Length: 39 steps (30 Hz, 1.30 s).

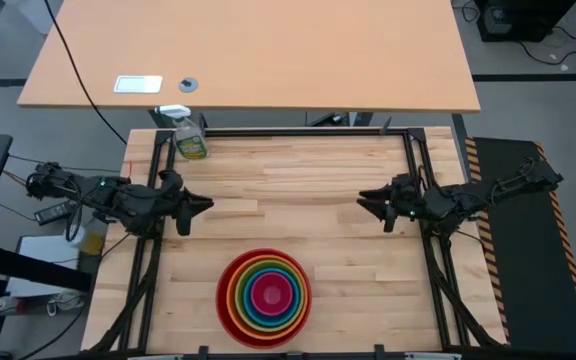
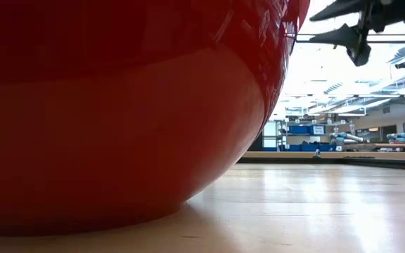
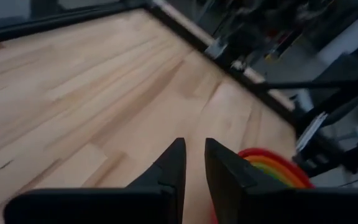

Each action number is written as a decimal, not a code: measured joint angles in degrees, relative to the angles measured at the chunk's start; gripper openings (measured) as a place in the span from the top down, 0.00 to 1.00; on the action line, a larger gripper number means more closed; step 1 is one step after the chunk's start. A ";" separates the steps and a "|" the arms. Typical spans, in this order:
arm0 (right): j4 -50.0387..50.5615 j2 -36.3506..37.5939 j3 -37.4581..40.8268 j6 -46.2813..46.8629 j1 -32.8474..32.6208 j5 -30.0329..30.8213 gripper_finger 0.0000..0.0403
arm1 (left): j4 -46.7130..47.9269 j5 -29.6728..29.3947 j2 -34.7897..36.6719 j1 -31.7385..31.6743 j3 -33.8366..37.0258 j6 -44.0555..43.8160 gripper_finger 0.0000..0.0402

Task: Nest bowls inside each other
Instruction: Return to Home Position

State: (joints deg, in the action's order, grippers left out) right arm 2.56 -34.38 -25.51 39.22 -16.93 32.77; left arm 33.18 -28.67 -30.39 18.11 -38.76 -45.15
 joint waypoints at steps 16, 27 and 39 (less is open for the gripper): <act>-15.97 3.79 14.75 14.67 1.49 11.37 0.55 | -18.75 4.97 14.42 -0.04 18.17 5.45 0.85; -36.53 3.79 25.19 16.84 1.71 20.66 0.55 | -25.59 4.01 23.92 -0.05 26.62 4.32 0.85; -39.20 3.66 25.15 19.31 1.71 19.11 0.57 | -35.29 4.07 26.75 -5.26 37.68 -0.09 0.88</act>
State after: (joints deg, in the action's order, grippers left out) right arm -36.65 -30.72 -0.36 58.53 -15.22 51.88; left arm -2.11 -24.60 -3.64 12.85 -1.08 -45.25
